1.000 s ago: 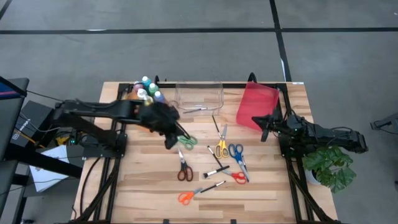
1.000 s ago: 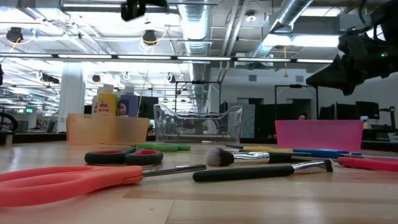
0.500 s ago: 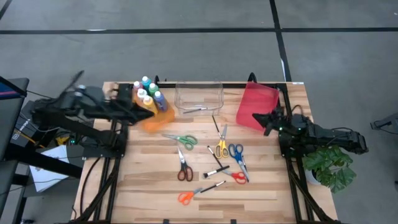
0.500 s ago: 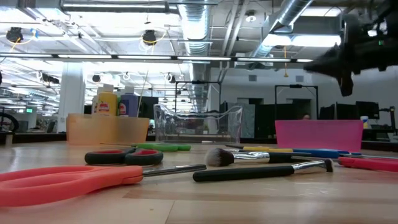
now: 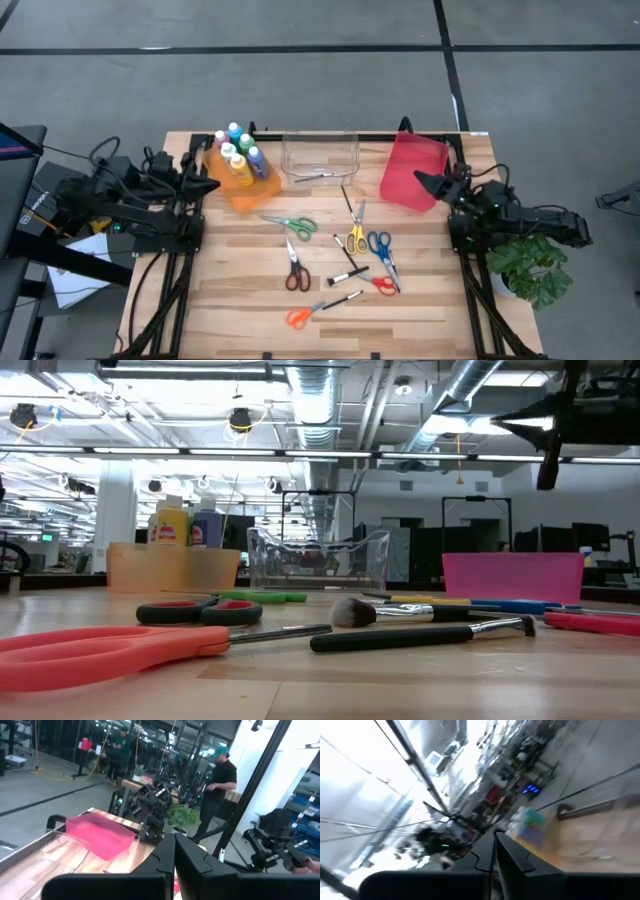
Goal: Pick & Place Paint Supplies
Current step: Put the black paint brush into the transparent bin
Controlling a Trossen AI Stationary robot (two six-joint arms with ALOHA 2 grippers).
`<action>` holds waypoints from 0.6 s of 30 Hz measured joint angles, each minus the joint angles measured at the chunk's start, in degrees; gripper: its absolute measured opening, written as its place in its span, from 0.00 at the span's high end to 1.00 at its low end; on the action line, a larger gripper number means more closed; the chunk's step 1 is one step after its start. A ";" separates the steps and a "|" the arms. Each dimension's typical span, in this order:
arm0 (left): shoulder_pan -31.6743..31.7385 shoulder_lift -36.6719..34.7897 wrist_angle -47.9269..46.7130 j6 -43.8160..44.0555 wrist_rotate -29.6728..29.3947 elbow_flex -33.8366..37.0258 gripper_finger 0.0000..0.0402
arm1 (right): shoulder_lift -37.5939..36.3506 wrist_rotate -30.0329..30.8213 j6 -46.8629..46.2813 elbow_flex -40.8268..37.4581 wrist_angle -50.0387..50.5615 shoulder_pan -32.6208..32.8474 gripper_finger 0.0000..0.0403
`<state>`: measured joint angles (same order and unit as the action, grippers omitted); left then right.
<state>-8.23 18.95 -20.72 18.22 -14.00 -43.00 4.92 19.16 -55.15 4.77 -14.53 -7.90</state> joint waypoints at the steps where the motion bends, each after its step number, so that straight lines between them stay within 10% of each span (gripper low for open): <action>1: 0.00 -1.30 1.40 0.02 0.00 2.16 1.00 | 0.01 -1.56 -1.14 0.49 -0.08 0.00 0.95; 10: 0.00 -11.76 9.86 3.24 0.13 18.42 1.00 | 21.66 -8.99 6.51 19.18 7.39 1.89 0.81; 18: 0.00 -18.38 14.01 7.77 0.24 28.13 1.00 | 56.52 -9.19 8.84 49.65 52.42 1.63 0.66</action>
<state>-8.23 0.56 -6.71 25.99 -13.76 -14.87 61.43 9.97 -46.31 54.42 37.89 -6.27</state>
